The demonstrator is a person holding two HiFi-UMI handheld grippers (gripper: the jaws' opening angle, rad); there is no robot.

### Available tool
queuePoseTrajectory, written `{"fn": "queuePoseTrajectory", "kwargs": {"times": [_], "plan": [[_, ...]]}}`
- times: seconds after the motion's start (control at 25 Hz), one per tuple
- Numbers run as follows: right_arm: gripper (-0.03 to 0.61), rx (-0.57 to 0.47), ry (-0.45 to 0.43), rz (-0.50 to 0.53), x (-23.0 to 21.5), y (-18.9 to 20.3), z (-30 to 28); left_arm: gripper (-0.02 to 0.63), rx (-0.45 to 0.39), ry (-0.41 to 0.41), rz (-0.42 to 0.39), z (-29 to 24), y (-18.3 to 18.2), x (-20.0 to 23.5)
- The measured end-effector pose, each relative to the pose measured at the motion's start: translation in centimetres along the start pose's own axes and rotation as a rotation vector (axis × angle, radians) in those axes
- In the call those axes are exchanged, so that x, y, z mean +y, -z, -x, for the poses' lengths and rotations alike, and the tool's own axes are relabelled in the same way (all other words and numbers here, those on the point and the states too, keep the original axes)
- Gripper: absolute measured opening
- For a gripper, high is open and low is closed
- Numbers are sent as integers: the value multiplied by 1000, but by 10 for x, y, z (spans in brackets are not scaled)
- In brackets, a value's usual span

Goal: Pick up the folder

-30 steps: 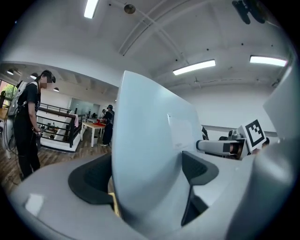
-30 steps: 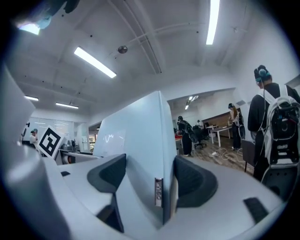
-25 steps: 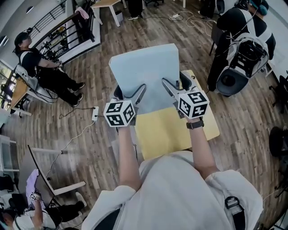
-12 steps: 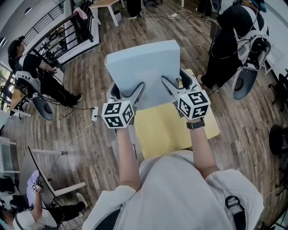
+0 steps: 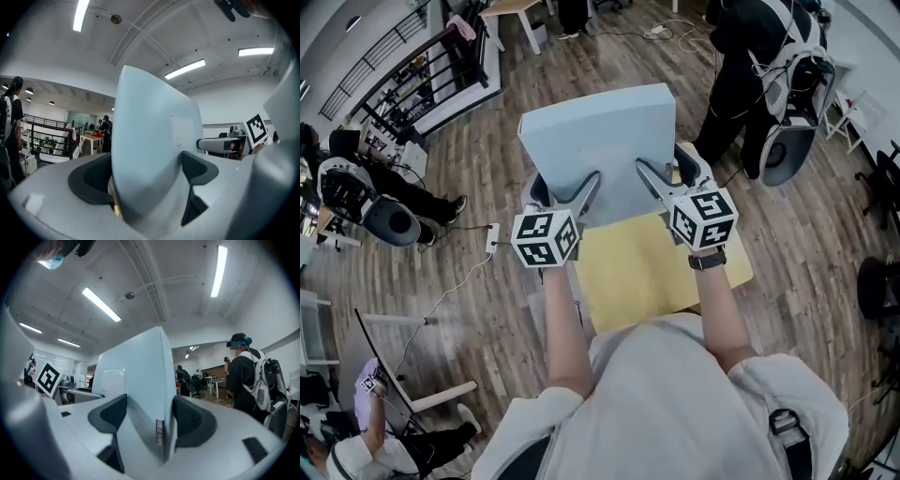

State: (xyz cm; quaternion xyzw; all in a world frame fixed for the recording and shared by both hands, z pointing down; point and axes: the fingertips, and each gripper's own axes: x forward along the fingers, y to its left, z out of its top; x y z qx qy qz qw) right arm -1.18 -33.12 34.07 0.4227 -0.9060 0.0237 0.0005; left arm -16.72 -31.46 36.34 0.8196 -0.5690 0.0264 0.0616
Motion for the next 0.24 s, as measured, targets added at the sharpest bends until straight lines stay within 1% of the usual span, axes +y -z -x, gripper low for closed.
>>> {"fn": "queuePoseTrajectory", "kwargs": {"times": [0.24], "plan": [[331, 12, 5, -12, -30, 6, 23, 474, 21, -1, -2, -15, 7, -34]]}}
